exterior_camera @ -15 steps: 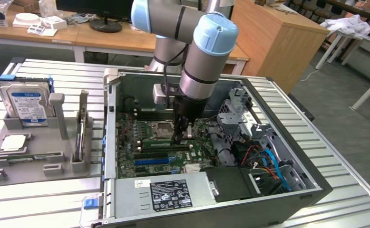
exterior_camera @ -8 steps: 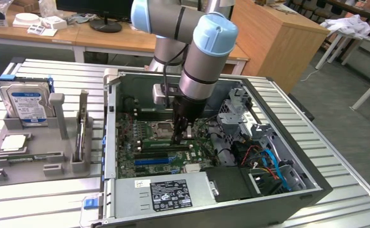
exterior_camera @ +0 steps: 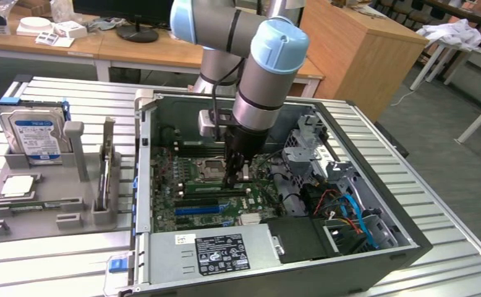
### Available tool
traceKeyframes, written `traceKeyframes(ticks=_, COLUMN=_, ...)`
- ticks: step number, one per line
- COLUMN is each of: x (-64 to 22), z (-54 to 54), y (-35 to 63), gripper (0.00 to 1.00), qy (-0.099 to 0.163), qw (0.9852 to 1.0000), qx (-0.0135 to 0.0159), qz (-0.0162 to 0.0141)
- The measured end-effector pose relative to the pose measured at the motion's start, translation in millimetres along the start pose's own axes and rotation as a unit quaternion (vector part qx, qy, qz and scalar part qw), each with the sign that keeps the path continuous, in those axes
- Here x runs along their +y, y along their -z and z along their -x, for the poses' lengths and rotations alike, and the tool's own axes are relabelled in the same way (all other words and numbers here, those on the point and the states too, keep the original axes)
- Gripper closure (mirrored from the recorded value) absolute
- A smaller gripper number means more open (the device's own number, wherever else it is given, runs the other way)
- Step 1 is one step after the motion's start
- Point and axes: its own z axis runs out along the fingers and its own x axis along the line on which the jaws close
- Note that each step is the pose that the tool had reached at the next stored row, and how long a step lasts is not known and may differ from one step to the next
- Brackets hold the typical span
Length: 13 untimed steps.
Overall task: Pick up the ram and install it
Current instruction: 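Insert the ram into the slot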
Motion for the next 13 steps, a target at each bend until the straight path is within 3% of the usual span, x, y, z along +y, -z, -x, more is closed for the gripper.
traceKeyframes(ticks=13, x=0.2, z=0.6, y=-2.1, gripper=0.88, qy=0.0, qw=1.0, qx=0.0002, qz=0.0001)
